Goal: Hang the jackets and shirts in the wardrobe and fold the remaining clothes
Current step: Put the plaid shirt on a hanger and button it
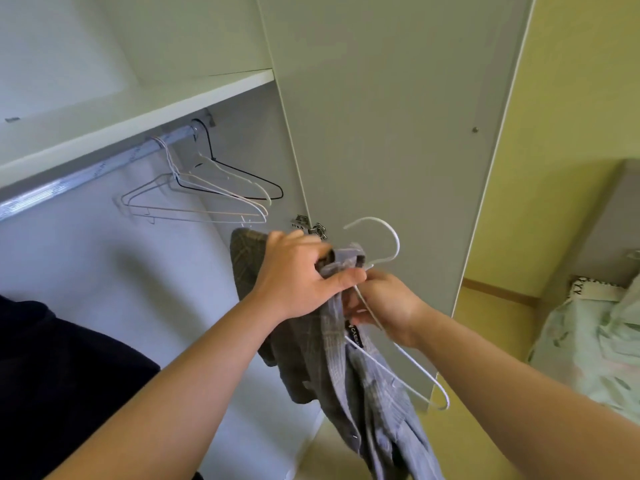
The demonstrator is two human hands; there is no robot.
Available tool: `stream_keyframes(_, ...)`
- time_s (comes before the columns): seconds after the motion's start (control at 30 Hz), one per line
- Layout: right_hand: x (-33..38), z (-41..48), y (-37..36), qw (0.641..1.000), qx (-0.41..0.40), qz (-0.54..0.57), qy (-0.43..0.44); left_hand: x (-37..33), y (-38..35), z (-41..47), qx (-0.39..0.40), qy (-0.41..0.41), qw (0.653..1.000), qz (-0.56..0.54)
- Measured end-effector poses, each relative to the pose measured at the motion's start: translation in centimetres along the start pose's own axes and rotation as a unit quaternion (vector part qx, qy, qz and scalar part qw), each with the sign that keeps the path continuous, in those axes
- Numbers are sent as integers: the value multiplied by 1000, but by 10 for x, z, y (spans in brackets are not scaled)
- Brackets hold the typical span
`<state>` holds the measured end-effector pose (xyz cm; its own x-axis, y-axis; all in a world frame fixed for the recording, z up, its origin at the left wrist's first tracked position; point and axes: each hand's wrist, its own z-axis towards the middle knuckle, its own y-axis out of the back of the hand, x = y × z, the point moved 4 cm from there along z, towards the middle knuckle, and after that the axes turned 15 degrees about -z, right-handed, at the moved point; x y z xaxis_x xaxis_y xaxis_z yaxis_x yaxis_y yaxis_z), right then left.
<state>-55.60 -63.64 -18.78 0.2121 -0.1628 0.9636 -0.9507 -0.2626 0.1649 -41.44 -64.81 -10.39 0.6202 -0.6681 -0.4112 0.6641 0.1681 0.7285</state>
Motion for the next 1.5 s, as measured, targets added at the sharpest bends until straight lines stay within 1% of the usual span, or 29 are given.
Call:
stream_keyframes(0.17, -27, 2, -1, 993, 50, -91, -57, -3, -8, 3, 17, -13, 1000, -3)
stream_keyframes(0.27, -45, 3, -10, 974, 90, -183, -97, -5, -5, 8, 6, -28, 1000, -4)
stream_keyframes(0.3, -49, 3, -14, 971, 102, -190, -102, -7, -3, 10, -2, -38, 999, -4)
stream_keyframes(0.4, -55, 6, -20, 974, 123, -162, -103, -11, 1, 11, -18, -62, 998, -2)
stream_keyframes(0.47, -54, 7, -21, 970, 131, -187, -88, -12, 3, 10, -27, -63, 998, -11)
stream_keyframes(0.5, -52, 8, -21, 963, 130, -225, -73, -12, 4, 10, -30, -60, 998, -19)
stream_keyframes(0.57, -48, 9, -20, 955, 95, -277, -54, -10, 7, 11, -38, -50, 997, -52)
stream_keyframes(0.6, -50, 11, -20, 962, 69, -259, -54, -9, 9, 11, -39, -47, 995, -73)
stream_keyframes(0.67, -54, 15, -17, 981, 27, -178, -70, -8, 13, 12, -43, -44, 993, -97)
stream_keyframes(0.7, -53, 16, -14, 983, 6, -173, -63, -7, 15, 12, -44, -46, 993, -97)
stream_keyframes(0.77, -50, 20, -5, 967, -49, -251, -25, -5, 17, 12, -47, -47, 994, -83)
stream_keyframes(0.83, -44, 20, 2, 939, -106, -328, 13, -2, 20, 13, -51, -48, 995, -65)
stream_keyframes(0.9, -43, 18, 8, 928, -119, -351, 43, 5, 26, 14, -64, -49, 996, -38)
stream_keyframes(0.93, -45, 16, 11, 927, -103, -358, 52, 9, 29, 16, -68, -48, 996, -21)
stream_keyframes(1.0, -50, 13, 15, 922, -42, -382, 51, 17, 31, 17, -57, -37, 998, 7)
stream_keyframes(1.03, -53, 12, 16, 909, -7, -413, 51, 20, 31, 17, -45, -30, 998, 15)
stream_keyframes(1.07, -56, 12, 16, 888, 21, -456, 52, 22, 30, 17, -33, -24, 999, 21)
stream_keyframes(1.13, -63, 13, 16, 840, 38, -538, 51, 27, 30, 15, -21, -16, 999, 17)
stream_keyframes(1.17, -67, 13, 18, 827, 31, -560, 43, 28, 30, 14, -25, -10, 1000, 12)
stream_keyframes(1.2, -73, 13, 20, 826, 17, -563, 28, 31, 32, 13, -30, -6, 1000, 7)
stream_keyframes(1.27, -85, 10, 29, 834, -15, -551, -20, 34, 35, 12, -44, 2, 999, 4)
stream_keyframes(1.47, -115, 3, 57, 828, -71, -530, -171, 46, 55, 8, -113, 12, 993, -13)
stream_keyframes(1.5, -118, 2, 64, 829, -79, -519, -192, 49, 61, 7, -130, 24, 991, -17)
